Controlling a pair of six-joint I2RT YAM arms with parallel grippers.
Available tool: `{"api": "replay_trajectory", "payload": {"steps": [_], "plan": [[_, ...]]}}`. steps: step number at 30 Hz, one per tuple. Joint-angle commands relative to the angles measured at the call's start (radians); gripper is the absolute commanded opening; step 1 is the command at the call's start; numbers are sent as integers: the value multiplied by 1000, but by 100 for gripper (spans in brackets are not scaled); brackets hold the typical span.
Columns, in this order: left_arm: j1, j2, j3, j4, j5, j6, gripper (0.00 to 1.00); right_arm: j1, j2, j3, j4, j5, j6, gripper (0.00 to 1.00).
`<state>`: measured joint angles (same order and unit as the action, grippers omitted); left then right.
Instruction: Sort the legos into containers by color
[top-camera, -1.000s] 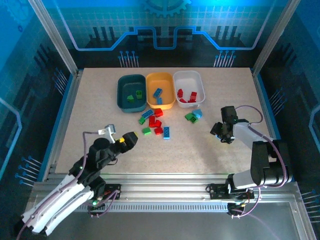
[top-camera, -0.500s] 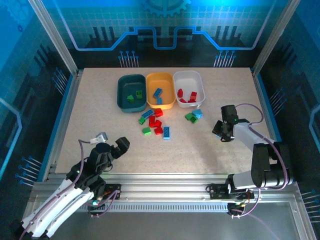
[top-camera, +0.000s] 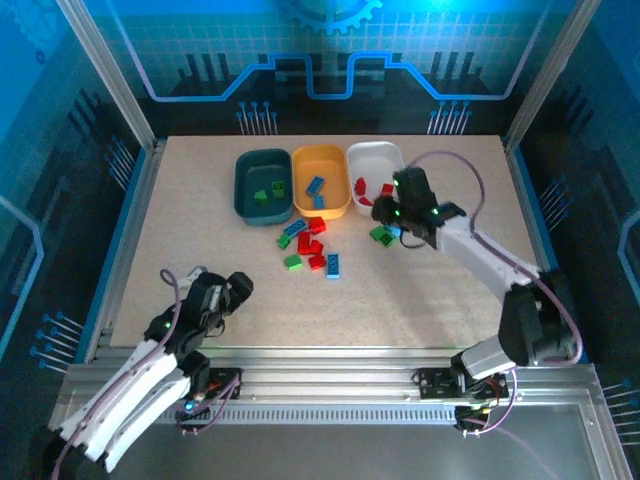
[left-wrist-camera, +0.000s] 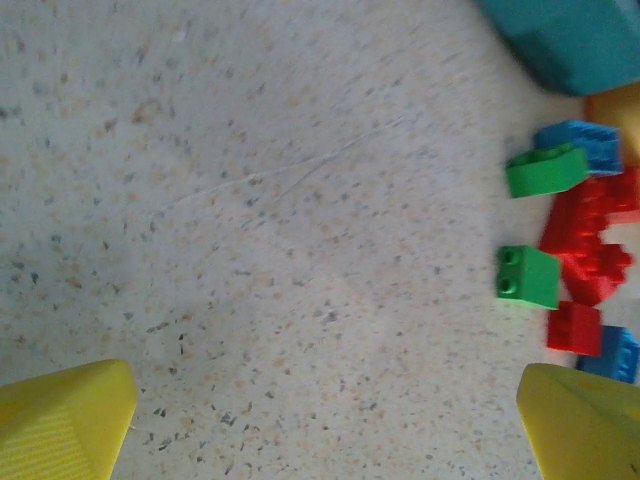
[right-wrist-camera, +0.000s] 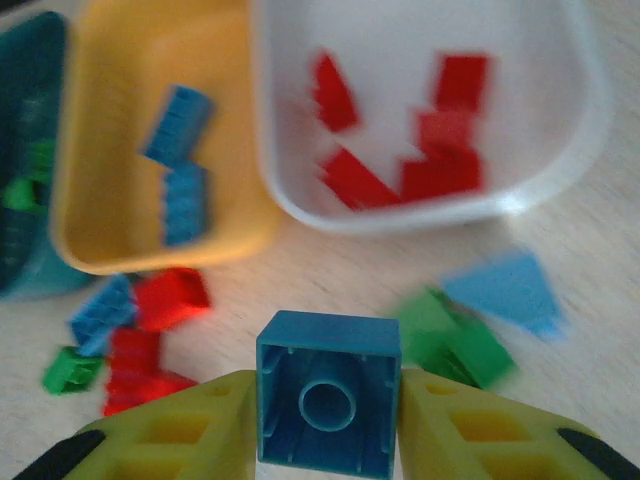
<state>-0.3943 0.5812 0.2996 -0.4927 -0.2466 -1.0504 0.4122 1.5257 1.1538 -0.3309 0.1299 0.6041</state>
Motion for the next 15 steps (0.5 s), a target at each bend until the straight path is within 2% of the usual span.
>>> {"api": "replay_trajectory", "payload": {"steps": [1,4,7,15], "plan": [[52,98,-9,119,212,-16,99,41,185,152,20,-42,-84,39],[55,158,7,124,254,-17,99,54,345,301,-1,-22,-78,39],[57,150,-6,131,270,-34,99,59,467,439,-41,-34,-91,38],[57,2,-54,127,247,-51,99,98,569,591,-100,0,-162,39]]}}
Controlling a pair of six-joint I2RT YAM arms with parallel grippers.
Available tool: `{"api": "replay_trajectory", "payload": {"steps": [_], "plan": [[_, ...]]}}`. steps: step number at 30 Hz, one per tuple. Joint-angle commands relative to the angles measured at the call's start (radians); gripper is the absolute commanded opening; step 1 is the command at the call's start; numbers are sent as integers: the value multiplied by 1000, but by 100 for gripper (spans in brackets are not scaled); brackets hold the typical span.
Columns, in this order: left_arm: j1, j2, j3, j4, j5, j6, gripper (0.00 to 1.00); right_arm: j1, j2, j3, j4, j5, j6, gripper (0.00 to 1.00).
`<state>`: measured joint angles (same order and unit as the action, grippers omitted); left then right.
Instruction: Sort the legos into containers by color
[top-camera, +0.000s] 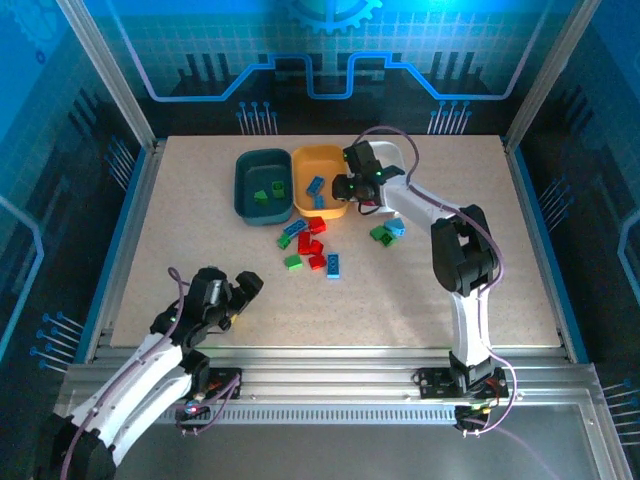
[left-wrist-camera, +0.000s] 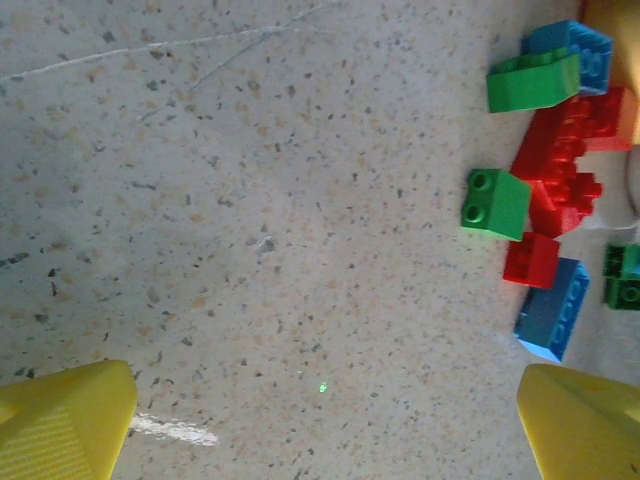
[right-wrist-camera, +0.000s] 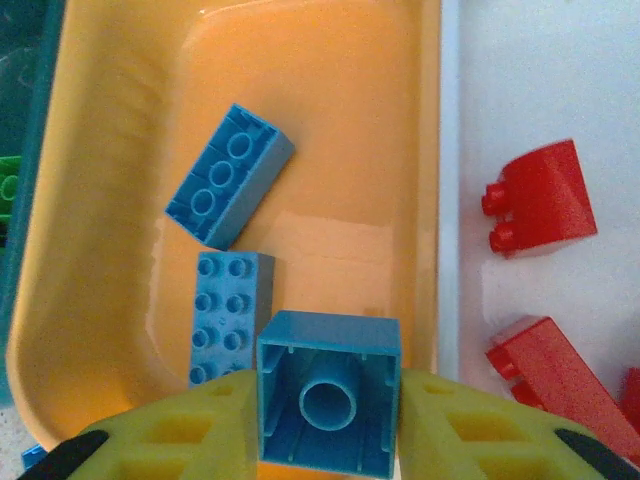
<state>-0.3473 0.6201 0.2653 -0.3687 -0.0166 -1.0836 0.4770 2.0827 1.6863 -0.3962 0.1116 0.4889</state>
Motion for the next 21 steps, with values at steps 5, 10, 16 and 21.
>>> {"api": "replay_trajectory", "payload": {"steps": [5,10,16,21], "plan": [[10,-42,-8,6,20,-2,99,56,71,130,-99,39,-51,64],[10,-5,10,7,54,23,99,85,-6,97,-101,81,-57,73],[10,0,-25,64,68,10,99,179,-225,-209,-64,144,10,73],[8,23,-72,137,81,-21,99,260,-297,-442,-59,62,53,72]]}}
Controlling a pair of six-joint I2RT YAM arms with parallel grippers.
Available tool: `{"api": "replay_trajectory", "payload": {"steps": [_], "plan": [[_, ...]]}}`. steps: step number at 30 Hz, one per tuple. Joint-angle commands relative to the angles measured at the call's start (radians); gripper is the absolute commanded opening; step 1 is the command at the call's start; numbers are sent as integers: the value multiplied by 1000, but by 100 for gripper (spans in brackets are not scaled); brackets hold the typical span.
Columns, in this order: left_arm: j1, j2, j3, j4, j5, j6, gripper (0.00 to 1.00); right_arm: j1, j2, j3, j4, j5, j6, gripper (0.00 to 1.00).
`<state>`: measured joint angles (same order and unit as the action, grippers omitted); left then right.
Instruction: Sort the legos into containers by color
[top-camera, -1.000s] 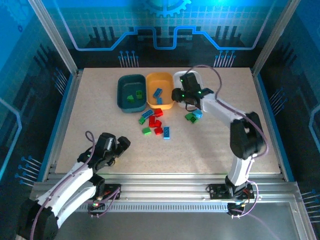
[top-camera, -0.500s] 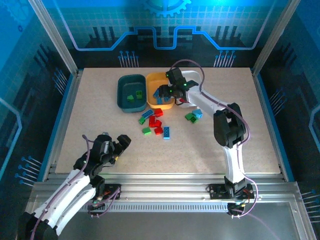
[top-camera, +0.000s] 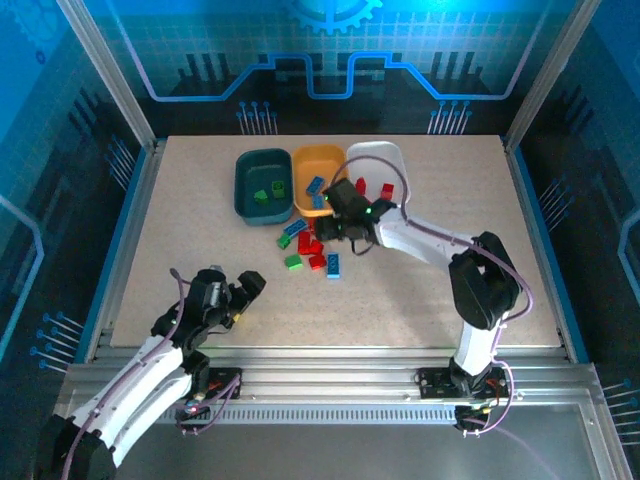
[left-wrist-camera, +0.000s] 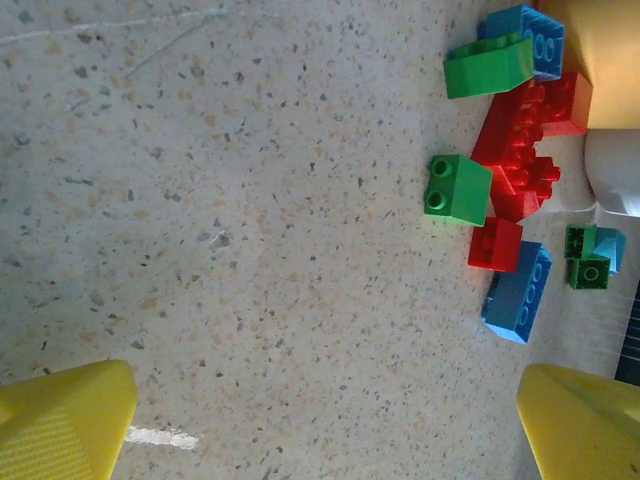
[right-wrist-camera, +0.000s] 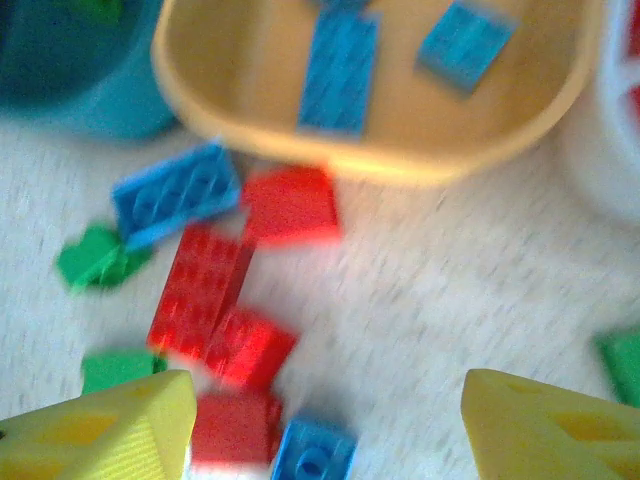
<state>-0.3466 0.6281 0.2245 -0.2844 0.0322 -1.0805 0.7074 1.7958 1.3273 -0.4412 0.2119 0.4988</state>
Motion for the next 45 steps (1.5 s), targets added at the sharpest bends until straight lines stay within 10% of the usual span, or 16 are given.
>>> {"api": "replay_trajectory", "payload": {"steps": [1,15,28,45], "plan": [[8,25,-30,60,35,-24,99,43,-14,-110,-13,-66,42,71],[6,55,-63,105,60,-48,99,60,109,-126,-24,-62,17,69],[6,1,-81,91,24,-52,99,30,-49,-157,-21,53,-81,35],[-48,259,-23,203,111,-34,99,-84,394,512,-95,111,-191,35]]}}
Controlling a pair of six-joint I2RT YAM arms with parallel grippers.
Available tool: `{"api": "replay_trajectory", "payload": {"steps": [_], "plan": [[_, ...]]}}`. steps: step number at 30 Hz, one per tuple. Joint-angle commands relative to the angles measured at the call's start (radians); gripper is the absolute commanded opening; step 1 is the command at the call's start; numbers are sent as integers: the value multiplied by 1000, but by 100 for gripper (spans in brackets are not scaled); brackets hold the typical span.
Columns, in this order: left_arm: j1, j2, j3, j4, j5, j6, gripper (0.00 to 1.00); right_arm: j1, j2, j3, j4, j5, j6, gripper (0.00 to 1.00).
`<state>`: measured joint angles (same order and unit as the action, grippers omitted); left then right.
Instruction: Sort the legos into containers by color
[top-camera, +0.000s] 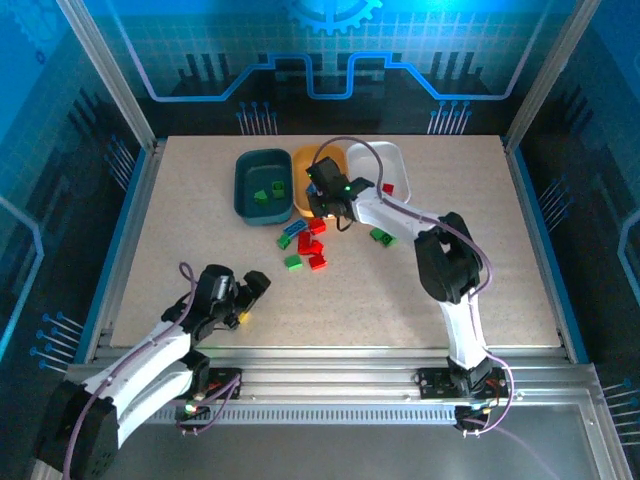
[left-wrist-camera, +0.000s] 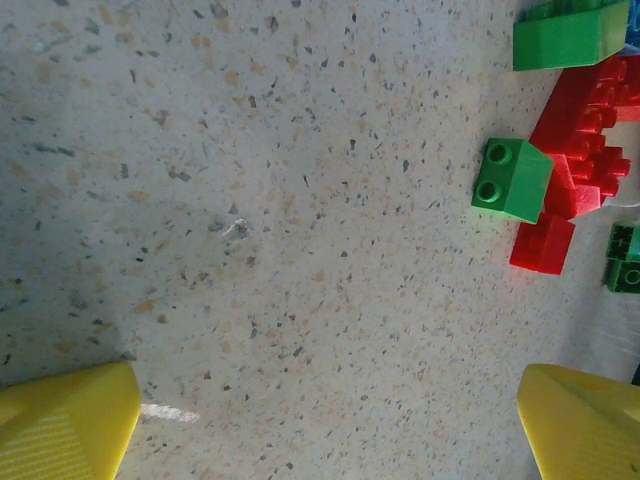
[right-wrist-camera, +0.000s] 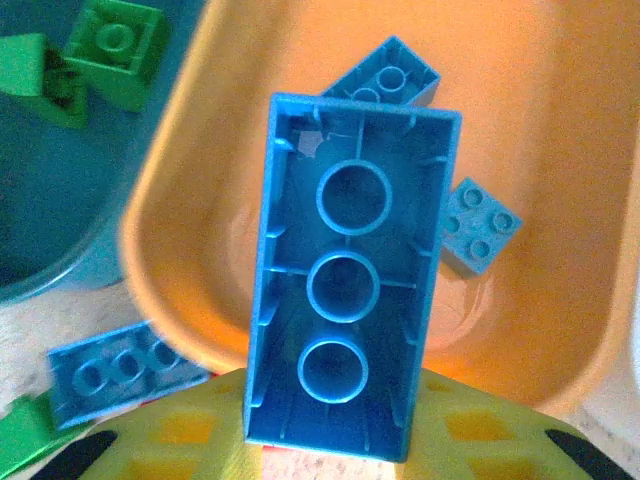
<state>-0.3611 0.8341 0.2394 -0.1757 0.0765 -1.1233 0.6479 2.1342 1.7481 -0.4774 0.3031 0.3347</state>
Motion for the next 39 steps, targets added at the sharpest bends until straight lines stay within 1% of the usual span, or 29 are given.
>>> {"api": "replay_trajectory", "payload": {"steps": [1,3,4,7,9,10,13,17,19,21,24,26,29,33,36,39], "plan": [[-40,57,-39,97,64,8,99,-33,82,132,-75,10,-27,35],[-44,60,-39,100,55,5,99,-43,118,188,-89,-2,-29,37],[-44,60,-38,104,52,4,99,-48,132,218,-100,-11,-32,40],[-47,64,-26,108,48,5,99,-46,144,266,-124,15,-43,52],[-50,71,-12,104,48,11,99,-41,114,249,-116,35,-45,62],[-51,79,-4,102,48,15,99,-39,93,227,-105,36,-44,64],[-59,107,12,110,48,16,99,-32,-2,129,-64,54,-36,65],[-96,157,30,140,53,16,99,-45,-193,-159,31,115,23,66],[-134,189,44,161,48,25,99,-85,-291,-331,72,118,92,68],[-179,229,60,185,40,35,99,-139,-376,-476,109,75,162,72],[-242,325,112,228,53,59,99,-218,-450,-625,159,10,196,76],[-272,404,169,240,78,79,99,-264,-456,-659,156,-34,201,76],[-305,533,261,252,132,99,99,-312,-451,-700,177,-52,202,78],[-349,660,326,334,188,77,99,-346,-378,-674,185,-106,179,79],[-375,700,341,372,200,62,99,-348,-349,-654,191,-107,164,79],[-392,692,338,365,184,66,99,-352,-332,-639,193,-77,153,80]]}}
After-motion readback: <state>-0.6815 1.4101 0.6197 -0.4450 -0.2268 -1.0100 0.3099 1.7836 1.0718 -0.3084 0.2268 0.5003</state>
